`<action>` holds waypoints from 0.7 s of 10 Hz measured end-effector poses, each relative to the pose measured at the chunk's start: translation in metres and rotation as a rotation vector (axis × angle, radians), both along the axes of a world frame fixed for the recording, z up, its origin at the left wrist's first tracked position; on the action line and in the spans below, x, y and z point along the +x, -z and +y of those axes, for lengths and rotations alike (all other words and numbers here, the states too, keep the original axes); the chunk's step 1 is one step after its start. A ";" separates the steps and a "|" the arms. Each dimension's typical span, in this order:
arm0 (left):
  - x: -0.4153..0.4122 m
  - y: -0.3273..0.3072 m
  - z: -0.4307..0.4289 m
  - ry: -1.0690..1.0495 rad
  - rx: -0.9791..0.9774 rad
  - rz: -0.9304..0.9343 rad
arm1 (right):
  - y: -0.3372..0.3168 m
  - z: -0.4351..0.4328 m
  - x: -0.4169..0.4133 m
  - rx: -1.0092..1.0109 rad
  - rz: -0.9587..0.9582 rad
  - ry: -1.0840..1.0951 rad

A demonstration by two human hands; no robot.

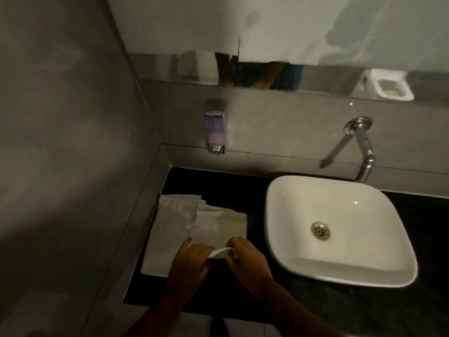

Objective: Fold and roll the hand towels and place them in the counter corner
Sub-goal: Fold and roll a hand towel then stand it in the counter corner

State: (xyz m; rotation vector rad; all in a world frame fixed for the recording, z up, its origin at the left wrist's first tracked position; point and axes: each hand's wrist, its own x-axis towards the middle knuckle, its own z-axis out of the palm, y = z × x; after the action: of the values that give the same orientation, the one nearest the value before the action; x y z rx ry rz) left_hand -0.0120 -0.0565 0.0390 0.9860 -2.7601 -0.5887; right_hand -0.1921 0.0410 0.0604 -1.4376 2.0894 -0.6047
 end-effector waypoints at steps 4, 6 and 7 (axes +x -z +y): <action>-0.083 -0.153 0.094 0.309 0.566 -0.064 | -0.141 0.161 -0.095 0.013 -0.510 0.158; -0.224 -0.173 0.216 0.610 0.556 -0.097 | -0.188 0.306 -0.206 0.191 -0.446 0.183; -0.323 -0.163 0.256 0.708 0.555 -0.205 | -0.199 0.355 -0.289 0.192 -0.303 0.246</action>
State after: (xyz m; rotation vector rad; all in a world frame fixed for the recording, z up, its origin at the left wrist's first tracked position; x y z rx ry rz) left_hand -0.3349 0.1992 0.2021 0.0708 -3.1712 -1.4794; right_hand -0.4806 0.3958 0.2597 -0.9281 2.0297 -0.6510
